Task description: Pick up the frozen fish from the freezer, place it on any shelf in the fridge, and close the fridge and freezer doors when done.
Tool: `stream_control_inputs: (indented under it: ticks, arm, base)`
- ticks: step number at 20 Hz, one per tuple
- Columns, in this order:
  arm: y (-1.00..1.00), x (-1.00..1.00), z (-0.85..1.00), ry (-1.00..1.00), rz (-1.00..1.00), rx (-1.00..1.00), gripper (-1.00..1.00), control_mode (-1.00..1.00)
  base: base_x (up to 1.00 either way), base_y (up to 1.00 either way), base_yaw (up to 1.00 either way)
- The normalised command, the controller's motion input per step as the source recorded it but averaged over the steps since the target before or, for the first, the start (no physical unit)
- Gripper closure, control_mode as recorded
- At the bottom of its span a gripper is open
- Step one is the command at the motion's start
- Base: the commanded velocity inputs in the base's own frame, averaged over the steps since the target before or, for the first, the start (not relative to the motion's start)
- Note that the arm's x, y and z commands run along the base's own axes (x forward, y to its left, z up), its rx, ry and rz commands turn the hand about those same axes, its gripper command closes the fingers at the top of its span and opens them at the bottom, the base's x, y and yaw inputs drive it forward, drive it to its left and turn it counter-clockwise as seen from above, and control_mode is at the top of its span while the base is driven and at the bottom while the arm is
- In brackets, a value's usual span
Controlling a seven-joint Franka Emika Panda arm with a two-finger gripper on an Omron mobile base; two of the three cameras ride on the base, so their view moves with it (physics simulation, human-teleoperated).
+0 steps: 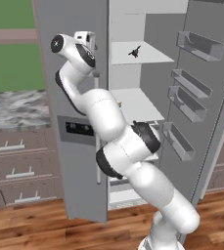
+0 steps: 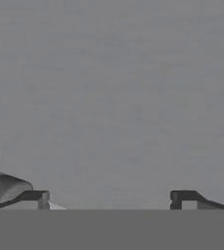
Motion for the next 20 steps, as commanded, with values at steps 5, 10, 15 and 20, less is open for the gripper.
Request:
stream_control_inputs:
  ticks: [5,10,15,20]
  arm:
    - [0.00,0.55,0.00,0.00,-0.05,-0.05,-1.00,-1.00]
    - [0.00,0.53,0.00,0.00,-0.07,-0.05,-1.00,-1.00]
    - [0.00,0.55,0.00,0.00,-0.13,-0.06,-1.00,-1.00]
    - [0.00,0.51,0.00,0.01,-0.14,-0.06,-1.00,-1.00]
  base:
    - [0.00,0.00,0.00]
    - [0.00,0.00,0.00]
    - [0.00,0.00,0.00]
    - [0.00,0.00,0.00]
